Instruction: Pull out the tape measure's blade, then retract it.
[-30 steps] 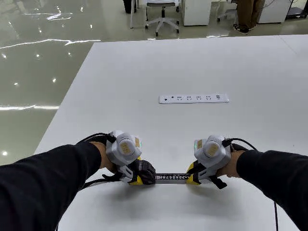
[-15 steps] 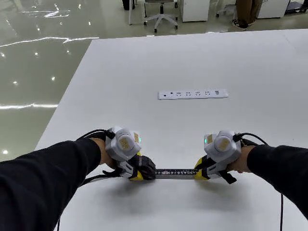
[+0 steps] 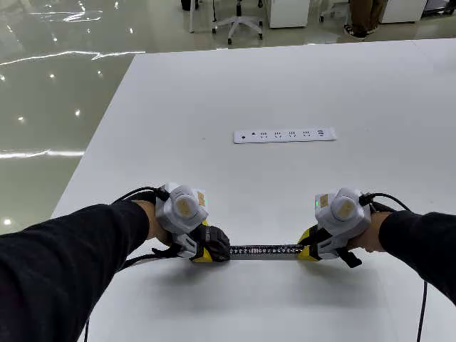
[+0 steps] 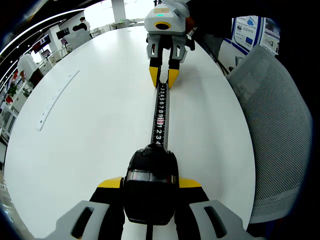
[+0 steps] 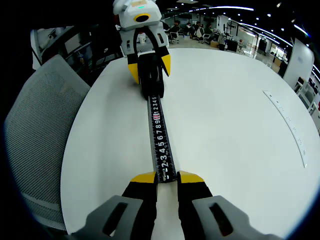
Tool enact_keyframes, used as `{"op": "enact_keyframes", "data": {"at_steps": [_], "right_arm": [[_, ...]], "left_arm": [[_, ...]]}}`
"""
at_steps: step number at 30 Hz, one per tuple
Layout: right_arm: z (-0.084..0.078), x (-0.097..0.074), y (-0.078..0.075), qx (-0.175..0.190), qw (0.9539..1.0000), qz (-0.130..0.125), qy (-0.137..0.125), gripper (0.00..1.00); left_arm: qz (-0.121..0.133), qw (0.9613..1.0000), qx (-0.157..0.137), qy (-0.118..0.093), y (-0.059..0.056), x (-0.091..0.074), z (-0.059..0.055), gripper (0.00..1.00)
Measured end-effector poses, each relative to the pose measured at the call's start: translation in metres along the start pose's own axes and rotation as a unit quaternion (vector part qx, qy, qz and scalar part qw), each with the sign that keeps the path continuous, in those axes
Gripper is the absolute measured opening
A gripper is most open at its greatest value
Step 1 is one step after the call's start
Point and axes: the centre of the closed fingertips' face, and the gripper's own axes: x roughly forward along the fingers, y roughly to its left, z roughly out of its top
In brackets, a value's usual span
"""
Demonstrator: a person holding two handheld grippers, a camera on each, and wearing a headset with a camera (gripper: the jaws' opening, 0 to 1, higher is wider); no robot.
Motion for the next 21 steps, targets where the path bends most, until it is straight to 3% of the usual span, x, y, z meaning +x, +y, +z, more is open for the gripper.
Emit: {"op": "enact_keyframes", "data": {"at_steps": [21], "right_arm": [[-0.029, -0.026, -0.007, 0.005, 0.9998, -0.011, 0.013, 0.10]], "left_arm": [[0.000, 1.0000, -0.003, -0.003, -0.001, 0.000, 0.001, 0.35]]}}
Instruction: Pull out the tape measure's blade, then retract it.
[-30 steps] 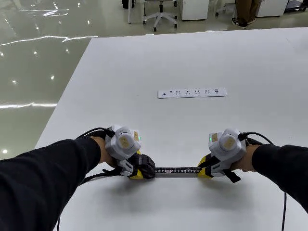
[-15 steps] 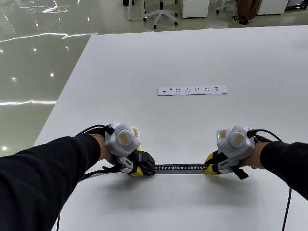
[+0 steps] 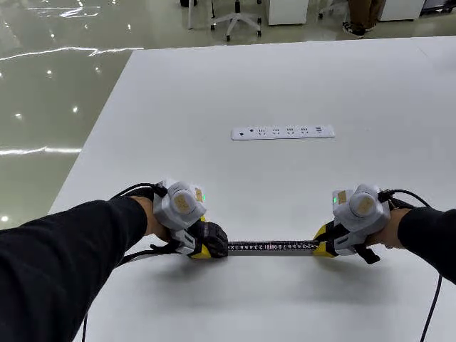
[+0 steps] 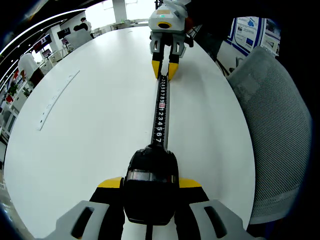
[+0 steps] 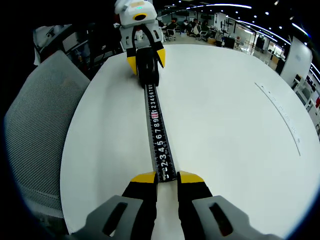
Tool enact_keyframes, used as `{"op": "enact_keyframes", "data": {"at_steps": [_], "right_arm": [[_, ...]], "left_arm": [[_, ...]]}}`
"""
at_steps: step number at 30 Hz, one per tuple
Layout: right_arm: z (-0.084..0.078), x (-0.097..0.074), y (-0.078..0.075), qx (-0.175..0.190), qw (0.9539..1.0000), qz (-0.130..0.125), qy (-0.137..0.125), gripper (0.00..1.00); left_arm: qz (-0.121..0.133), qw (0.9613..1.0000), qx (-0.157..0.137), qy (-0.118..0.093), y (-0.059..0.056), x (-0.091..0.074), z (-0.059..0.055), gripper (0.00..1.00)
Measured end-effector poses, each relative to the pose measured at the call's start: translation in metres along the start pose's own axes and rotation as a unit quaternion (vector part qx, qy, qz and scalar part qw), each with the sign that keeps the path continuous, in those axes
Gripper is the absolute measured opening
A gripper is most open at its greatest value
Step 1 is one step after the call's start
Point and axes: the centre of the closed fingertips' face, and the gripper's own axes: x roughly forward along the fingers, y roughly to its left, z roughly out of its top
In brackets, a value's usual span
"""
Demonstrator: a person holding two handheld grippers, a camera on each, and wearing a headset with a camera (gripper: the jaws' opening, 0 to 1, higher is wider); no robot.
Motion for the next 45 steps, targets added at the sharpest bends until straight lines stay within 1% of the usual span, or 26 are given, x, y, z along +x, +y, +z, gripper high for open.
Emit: {"op": "enact_keyframes", "data": {"at_steps": [9, 15, 20, 25, 32, 35, 40, 43, 45], "right_arm": [[-0.014, -0.007, -0.003, 0.012, 0.9999, -0.005, 0.002, 0.10], [-0.018, -0.010, -0.004, 0.016, 0.9998, -0.008, 0.005, 0.10], [-0.021, -0.014, -0.003, 0.011, 0.9999, -0.007, 0.009, 0.10], [-0.028, -0.017, -0.005, 0.017, 0.9998, -0.009, 0.006, 0.10], [-0.034, -0.021, -0.007, 0.020, 0.9997, -0.009, 0.015, 0.10], [-0.038, -0.025, -0.008, 0.030, 0.9994, -0.012, 0.015, 0.10], [-0.037, -0.024, -0.009, 0.026, 0.9995, -0.014, 0.013, 0.10], [-0.035, -0.022, -0.009, 0.018, 0.9995, -0.018, 0.019, 0.10], [-0.036, -0.022, -0.009, 0.026, 0.9992, -0.019, 0.024, 0.11]], "left_arm": [[0.001, 1.0000, -0.001, -0.001, 0.000, 0.000, 0.000, 0.35], [0.000, 1.0000, -0.001, -0.001, 0.000, 0.000, 0.001, 0.35], [0.001, 1.0000, -0.002, -0.002, -0.001, 0.000, 0.001, 0.35], [0.003, 1.0000, -0.004, -0.004, -0.001, 0.000, 0.001, 0.35], [0.002, 1.0000, -0.003, -0.004, -0.001, 0.000, 0.002, 0.35], [0.002, 1.0000, -0.004, -0.005, -0.001, 0.000, 0.002, 0.35], [0.002, 1.0000, -0.003, -0.005, -0.001, 0.001, 0.002, 0.35], [0.001, 1.0000, -0.003, -0.005, -0.001, 0.001, 0.002, 0.35], [0.002, 1.0000, -0.001, -0.004, 0.000, 0.001, 0.002, 0.35]]}}
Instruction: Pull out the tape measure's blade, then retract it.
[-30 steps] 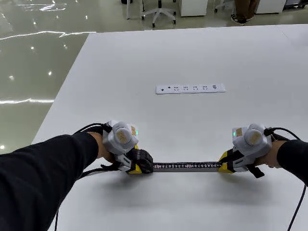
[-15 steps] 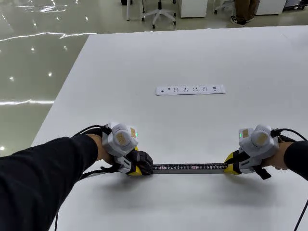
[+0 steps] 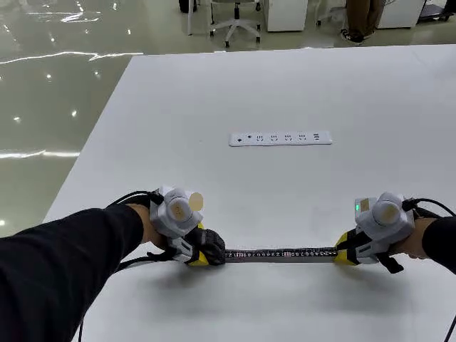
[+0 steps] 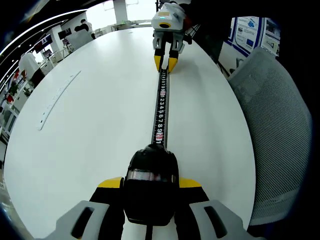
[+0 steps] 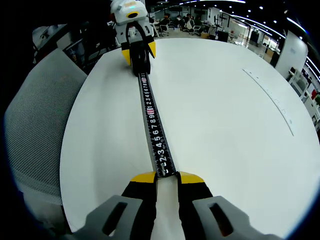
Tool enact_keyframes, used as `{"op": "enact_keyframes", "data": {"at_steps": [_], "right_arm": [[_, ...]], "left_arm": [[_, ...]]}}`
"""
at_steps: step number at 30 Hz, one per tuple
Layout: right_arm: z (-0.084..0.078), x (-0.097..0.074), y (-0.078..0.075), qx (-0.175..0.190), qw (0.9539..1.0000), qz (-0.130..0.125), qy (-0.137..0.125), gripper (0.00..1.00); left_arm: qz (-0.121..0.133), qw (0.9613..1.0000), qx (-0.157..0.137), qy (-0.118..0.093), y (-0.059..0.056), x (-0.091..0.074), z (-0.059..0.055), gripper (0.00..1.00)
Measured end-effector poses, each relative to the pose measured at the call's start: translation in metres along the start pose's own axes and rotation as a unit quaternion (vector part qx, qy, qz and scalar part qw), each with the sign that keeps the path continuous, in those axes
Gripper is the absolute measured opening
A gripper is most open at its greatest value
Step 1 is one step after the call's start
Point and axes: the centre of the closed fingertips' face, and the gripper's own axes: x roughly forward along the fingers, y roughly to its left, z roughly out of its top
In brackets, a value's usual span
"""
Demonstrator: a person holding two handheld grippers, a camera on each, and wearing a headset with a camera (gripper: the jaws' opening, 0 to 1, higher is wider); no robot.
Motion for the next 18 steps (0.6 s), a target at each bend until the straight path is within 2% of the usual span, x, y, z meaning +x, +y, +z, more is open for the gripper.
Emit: {"op": "enact_keyframes", "data": {"at_steps": [3, 6, 10, 11, 12, 13, 14, 15, 16, 17, 18], "right_arm": [[-0.001, 0.000, 0.001, -0.010, 0.9999, -0.002, 0.008, 0.11], [0.000, 0.001, 0.002, -0.017, 0.9997, -0.007, 0.014, 0.11], [0.004, 0.000, 0.000, -0.021, 0.9995, -0.022, 0.009, 0.19], [0.007, -0.001, -0.001, -0.020, 0.9994, -0.028, 0.003, 0.19], [0.009, -0.002, -0.001, -0.015, 0.9993, -0.033, -0.004, 0.20], [0.011, -0.005, 0.000, -0.004, 0.9990, -0.043, -0.014, 0.22], [0.012, -0.007, -0.001, -0.006, 0.9986, -0.050, -0.019, 0.25], [0.013, -0.010, -0.003, -0.007, 0.9972, -0.068, -0.031, 0.27], [0.013, -0.013, -0.003, 0.000, 0.9963, -0.076, -0.039, 0.29], [0.012, -0.017, -0.002, 0.016, 0.9948, -0.087, -0.049, 0.32], [0.011, -0.021, -0.002, 0.034, 0.9925, -0.101, -0.061, 0.37]], "left_arm": [[0.001, 1.0000, 0.003, 0.001, 0.000, 0.000, 0.001, 0.35], [0.000, 0.9999, 0.015, -0.008, 0.000, -0.001, 0.001, 0.35], [0.006, 0.9999, 0.001, -0.015, 0.001, -0.002, 0.001, 0.36], [0.008, 0.9998, -0.016, -0.012, 0.002, -0.003, -0.001, 0.36], [0.010, 0.9992, -0.036, 0.012, 0.001, -0.006, -0.010, 0.37], [0.026, 0.9985, -0.047, 0.006, 0.005, -0.005, -0.013, 0.39], [0.029, 0.9986, -0.044, 0.003, 0.005, -0.005, -0.015, 0.40], [0.039, 0.9976, -0.057, -0.002, 0.004, -0.008, -0.020, 0.41], [0.051, 0.9957, -0.076, -0.012, 0.004, -0.010, -0.022, 0.44], [0.068, 0.9921, -0.102, -0.027, 0.007, -0.014, -0.024, 0.48], [0.087, 0.9861, -0.133, -0.049, 0.009, -0.019, -0.025, 0.53]]}}
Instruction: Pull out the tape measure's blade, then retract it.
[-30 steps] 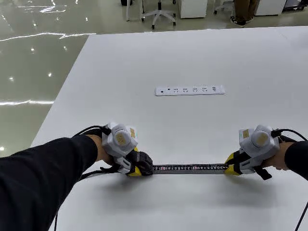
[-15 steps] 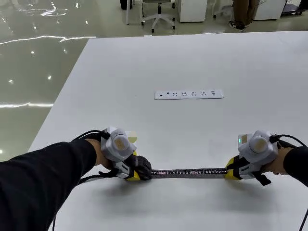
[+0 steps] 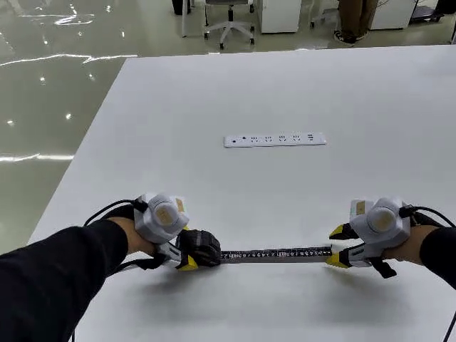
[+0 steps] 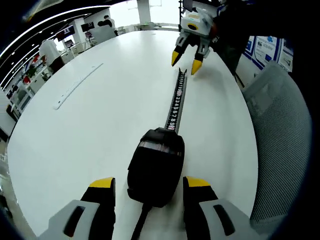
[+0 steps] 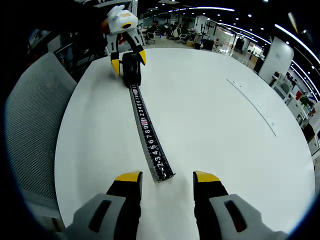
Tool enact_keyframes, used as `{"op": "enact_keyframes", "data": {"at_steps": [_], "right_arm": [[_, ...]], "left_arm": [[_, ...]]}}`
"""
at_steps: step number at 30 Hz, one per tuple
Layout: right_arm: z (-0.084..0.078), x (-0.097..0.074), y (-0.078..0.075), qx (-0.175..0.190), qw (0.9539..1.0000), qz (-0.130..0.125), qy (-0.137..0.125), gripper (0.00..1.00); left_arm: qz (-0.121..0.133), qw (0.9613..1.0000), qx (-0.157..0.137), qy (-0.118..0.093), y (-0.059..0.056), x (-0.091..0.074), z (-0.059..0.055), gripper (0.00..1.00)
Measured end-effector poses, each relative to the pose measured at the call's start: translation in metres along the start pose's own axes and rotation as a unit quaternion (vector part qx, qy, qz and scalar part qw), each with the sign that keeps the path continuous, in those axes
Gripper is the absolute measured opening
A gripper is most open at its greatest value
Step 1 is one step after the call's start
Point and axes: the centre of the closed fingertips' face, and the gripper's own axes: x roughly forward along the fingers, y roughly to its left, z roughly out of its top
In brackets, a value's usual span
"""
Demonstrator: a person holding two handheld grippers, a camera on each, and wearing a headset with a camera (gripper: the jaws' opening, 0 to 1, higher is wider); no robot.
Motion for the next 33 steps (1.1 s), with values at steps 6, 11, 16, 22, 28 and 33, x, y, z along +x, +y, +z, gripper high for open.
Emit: {"op": "enact_keyframes", "data": {"at_steps": [6, 11, 16, 22, 28, 33], "right_arm": [[-0.015, -0.028, 0.008, 0.042, 0.9971, -0.054, -0.033, 0.50], [-0.022, -0.051, 0.024, 0.087, 0.9906, -0.084, -0.066, 0.56], [-0.030, -0.077, 0.034, 0.121, 0.9821, -0.121, -0.080, 0.78], [-0.043, -0.109, 0.054, 0.131, 0.9745, -0.140, -0.116, 0.92], [-0.067, -0.134, 0.066, 0.166, 0.9676, -0.153, -0.113, 1.00], [-0.083, -0.145, 0.079, 0.189, 0.9654, -0.154, -0.092, 1.00]], "left_arm": [[0.058, 0.9867, -0.128, -0.081, 0.008, -0.034, -0.021, 0.79], [0.099, 0.9641, -0.178, -0.171, 0.007, -0.070, -0.025, 1.00], [0.101, 0.9586, -0.190, -0.187, -0.013, -0.095, -0.042, 1.00], [0.141, 0.9502, -0.202, -0.191, -0.032, -0.122, -0.065, 1.00], [0.163, 0.9412, -0.224, -0.194, -0.043, -0.136, -0.084, 1.00], [0.168, 0.9413, -0.229, -0.183, -0.046, -0.139, -0.088, 1.00]]}}
